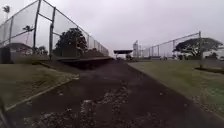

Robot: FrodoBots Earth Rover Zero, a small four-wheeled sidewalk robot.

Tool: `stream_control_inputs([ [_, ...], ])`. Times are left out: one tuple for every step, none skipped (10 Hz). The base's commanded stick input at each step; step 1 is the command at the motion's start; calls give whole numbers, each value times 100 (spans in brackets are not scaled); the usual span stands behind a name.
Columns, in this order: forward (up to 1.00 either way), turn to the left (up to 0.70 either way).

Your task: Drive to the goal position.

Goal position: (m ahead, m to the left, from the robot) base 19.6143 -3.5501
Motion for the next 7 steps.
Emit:
stream_control_inputs([
  [100,0],
  [100,0],
  [100,0],
  [100,0],
  [100,0],
  [100,0],
  [100,0],
])
